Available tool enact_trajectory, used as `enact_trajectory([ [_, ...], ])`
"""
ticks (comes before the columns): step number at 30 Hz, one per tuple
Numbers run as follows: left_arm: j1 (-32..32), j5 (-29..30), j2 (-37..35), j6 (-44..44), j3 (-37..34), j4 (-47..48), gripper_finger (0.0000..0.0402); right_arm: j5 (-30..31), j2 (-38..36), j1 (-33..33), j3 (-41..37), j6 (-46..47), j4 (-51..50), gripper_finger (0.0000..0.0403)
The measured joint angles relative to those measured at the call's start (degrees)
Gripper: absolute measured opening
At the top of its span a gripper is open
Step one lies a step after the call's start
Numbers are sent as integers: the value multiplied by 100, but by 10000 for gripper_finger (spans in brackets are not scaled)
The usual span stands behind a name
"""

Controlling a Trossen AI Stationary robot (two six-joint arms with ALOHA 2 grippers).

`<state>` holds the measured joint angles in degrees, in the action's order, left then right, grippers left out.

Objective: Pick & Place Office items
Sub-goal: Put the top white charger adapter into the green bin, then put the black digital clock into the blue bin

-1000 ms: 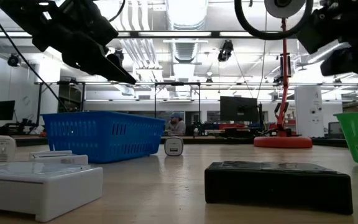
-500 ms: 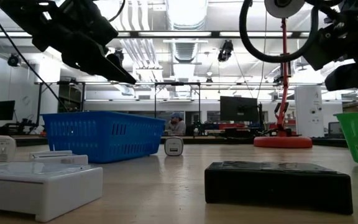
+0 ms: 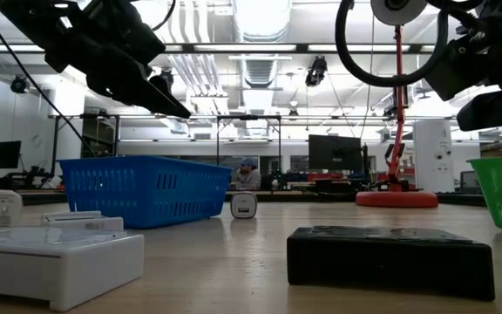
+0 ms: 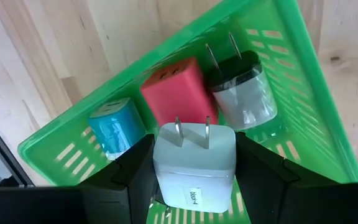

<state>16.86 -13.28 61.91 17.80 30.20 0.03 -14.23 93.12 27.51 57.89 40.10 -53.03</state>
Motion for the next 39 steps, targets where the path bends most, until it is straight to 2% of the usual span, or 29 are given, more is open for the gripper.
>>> enact_trajectory([
  [8,0,0,0,0,0,0,378,-84,0,0,-2,24,122,177],
  [15,-2,0,0,0,0,0,378,-81,0,0,-4,135,141,219],
  [29,-2,-2,0,0,0,2,378,-72,0,14,-4,592,159,209],
  [39,-1,25,0,153,0,0,378,634,-34,77,377,561,8,210],
])
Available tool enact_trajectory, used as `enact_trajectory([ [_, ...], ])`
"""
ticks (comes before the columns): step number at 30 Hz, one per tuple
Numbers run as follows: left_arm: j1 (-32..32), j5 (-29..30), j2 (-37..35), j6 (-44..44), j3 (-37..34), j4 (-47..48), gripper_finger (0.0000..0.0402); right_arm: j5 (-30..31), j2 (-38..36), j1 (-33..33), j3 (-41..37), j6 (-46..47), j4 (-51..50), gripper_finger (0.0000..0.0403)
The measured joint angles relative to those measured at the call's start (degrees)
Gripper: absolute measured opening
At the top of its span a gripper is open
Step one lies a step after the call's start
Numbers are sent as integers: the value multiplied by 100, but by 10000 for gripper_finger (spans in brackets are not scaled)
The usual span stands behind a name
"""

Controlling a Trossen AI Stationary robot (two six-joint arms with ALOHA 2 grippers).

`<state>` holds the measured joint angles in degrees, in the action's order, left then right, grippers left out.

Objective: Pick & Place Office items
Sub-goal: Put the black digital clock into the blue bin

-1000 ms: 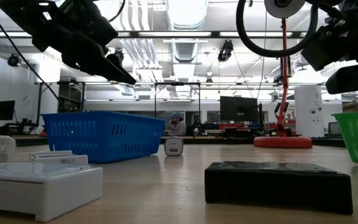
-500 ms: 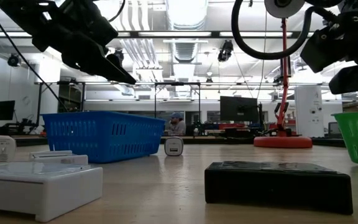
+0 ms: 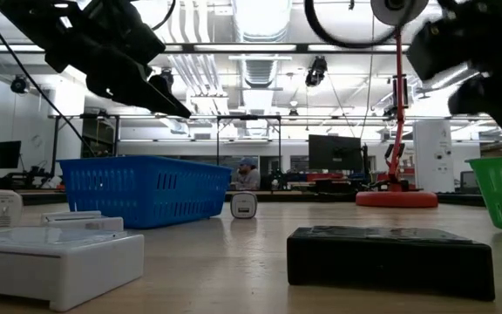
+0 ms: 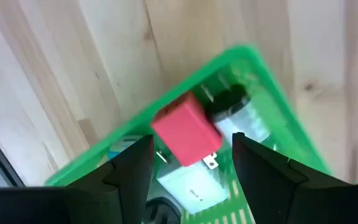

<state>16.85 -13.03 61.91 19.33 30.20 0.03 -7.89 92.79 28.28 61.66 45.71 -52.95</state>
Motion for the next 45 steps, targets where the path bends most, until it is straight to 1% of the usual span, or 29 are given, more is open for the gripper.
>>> enact_trajectory([
  [4,1,1,-2,0,0,-5,378,373,-75,38,329,-144,-122,210],
  [8,1,23,-2,0,0,-7,378,700,-90,113,620,-397,-9,210],
  [16,1,25,-2,2,0,-7,378,780,70,148,829,-842,1134,210],
  [24,0,56,-4,0,0,0,378,828,457,148,1088,-1193,1418,210],
  [29,-1,265,-7,-47,-14,28,378,813,821,173,1372,-1412,1482,210],
  [35,1,849,-17,-146,-30,479,378,806,1191,187,1720,-1612,1421,211],
  [40,-1,954,-31,-199,-42,687,378,804,1420,196,1962,-1614,1428,229],
  [45,-1,962,-35,-157,-36,810,378,778,1659,251,2238,-1554,1406,269],
])
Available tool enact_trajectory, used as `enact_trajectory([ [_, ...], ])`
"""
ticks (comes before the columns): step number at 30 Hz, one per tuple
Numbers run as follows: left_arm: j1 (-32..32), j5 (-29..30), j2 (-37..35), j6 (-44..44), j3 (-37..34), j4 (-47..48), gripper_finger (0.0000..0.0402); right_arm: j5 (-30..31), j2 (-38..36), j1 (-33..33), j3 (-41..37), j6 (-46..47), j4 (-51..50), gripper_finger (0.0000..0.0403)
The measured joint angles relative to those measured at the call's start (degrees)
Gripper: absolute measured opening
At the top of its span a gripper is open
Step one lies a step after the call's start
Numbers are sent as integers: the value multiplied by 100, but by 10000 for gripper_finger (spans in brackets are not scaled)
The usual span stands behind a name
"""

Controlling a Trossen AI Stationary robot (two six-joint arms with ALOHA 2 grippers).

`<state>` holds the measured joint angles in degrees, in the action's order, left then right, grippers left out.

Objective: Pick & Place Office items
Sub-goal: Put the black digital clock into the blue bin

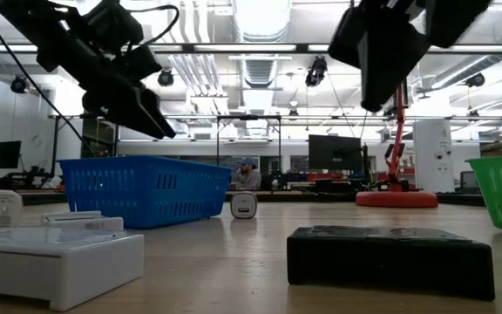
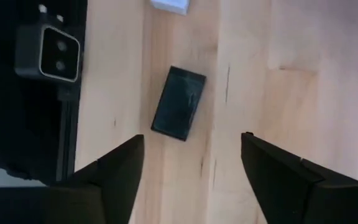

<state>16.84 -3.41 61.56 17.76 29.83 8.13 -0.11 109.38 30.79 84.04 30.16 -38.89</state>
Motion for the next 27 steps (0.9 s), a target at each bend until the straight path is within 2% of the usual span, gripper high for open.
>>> enact_trajectory([
  [7,-3,57,-104,32,-5,200,378,-239,593,96,693,27,-148,329],
  [11,2,249,-241,50,11,282,378,-437,997,135,1092,37,-382,349],
  [19,2,329,-615,14,-12,351,378,-401,1481,211,1603,135,-913,353],
  [27,-4,331,-863,-56,-16,457,378,156,1606,234,1536,503,-885,352],
])
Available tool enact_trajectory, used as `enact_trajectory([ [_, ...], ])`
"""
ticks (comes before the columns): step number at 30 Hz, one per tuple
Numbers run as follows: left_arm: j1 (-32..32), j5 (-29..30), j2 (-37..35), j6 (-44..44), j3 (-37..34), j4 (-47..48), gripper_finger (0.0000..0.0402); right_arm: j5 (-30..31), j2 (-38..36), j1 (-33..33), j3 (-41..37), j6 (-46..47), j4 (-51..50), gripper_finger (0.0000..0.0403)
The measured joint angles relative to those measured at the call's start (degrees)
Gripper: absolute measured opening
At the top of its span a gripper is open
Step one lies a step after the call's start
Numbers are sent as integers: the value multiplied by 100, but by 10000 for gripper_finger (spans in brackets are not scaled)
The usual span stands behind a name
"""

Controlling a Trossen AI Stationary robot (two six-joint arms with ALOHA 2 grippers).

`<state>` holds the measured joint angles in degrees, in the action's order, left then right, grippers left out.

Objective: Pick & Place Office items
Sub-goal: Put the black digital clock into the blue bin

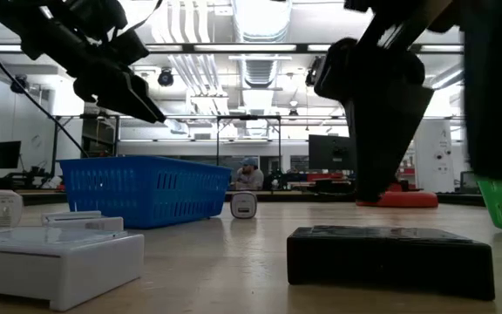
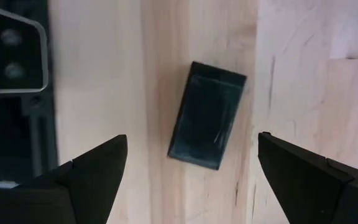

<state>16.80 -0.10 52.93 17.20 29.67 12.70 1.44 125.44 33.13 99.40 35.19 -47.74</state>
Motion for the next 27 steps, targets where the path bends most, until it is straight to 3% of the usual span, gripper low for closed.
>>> enact_trajectory([
  [27,-9,-28,-38,-49,-11,21,378,406,-12,153,-720,973,863,352],
])
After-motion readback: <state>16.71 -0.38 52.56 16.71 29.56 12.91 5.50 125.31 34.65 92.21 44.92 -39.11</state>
